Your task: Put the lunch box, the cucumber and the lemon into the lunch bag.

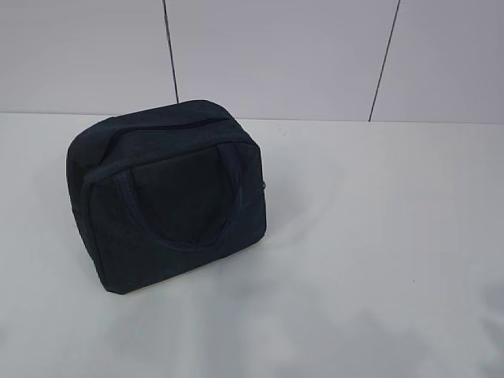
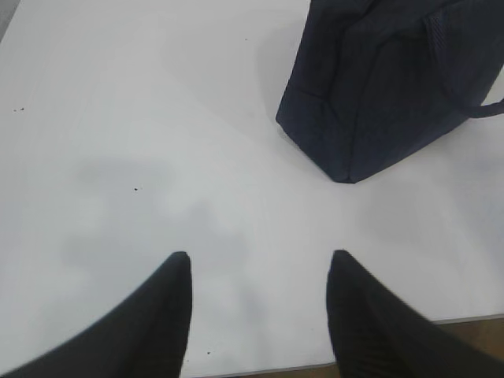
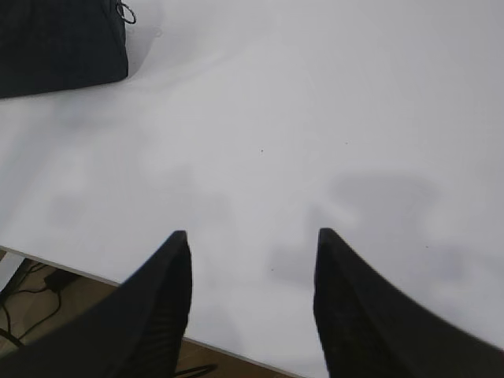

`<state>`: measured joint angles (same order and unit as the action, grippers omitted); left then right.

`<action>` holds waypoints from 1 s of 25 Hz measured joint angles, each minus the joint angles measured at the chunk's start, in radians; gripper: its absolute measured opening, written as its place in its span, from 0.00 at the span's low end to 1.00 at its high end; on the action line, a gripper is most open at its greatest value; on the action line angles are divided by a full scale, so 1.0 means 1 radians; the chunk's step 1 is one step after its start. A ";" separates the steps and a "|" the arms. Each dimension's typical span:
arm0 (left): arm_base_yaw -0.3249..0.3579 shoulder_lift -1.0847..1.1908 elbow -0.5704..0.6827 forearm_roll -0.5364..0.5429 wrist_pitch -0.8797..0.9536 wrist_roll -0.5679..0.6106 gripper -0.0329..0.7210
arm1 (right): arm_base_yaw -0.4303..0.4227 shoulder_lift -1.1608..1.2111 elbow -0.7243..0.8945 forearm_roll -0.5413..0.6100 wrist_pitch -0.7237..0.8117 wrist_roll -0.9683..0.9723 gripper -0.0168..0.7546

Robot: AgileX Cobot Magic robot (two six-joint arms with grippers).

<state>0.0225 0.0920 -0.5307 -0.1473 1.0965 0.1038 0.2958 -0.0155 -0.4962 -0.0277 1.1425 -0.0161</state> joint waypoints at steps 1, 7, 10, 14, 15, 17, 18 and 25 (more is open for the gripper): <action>-0.003 0.000 0.000 0.000 0.000 0.000 0.56 | 0.000 0.000 0.000 0.000 0.000 0.000 0.52; -0.023 -0.006 0.000 0.000 0.000 0.000 0.56 | 0.000 0.000 0.000 0.000 0.000 0.002 0.52; -0.030 -0.008 0.000 0.000 0.000 0.000 0.56 | 0.000 0.000 0.000 0.000 0.000 0.002 0.52; -0.047 -0.025 0.000 0.000 0.000 0.000 0.56 | 0.000 0.000 0.000 0.000 0.002 0.002 0.52; -0.049 -0.030 0.000 0.000 0.000 0.000 0.56 | 0.000 0.000 0.000 0.000 0.002 0.002 0.52; -0.049 -0.050 0.000 0.000 0.000 0.000 0.56 | 0.000 0.000 0.000 0.000 0.002 0.002 0.52; -0.049 -0.064 0.000 0.000 0.000 0.000 0.56 | 0.000 0.000 0.000 0.000 0.002 0.002 0.52; -0.049 -0.085 0.002 0.000 0.006 0.000 0.56 | -0.010 0.000 0.000 -0.001 0.002 0.004 0.52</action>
<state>-0.0267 0.0068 -0.5288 -0.1470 1.1027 0.1038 0.2861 -0.0155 -0.4962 -0.0284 1.1447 -0.0124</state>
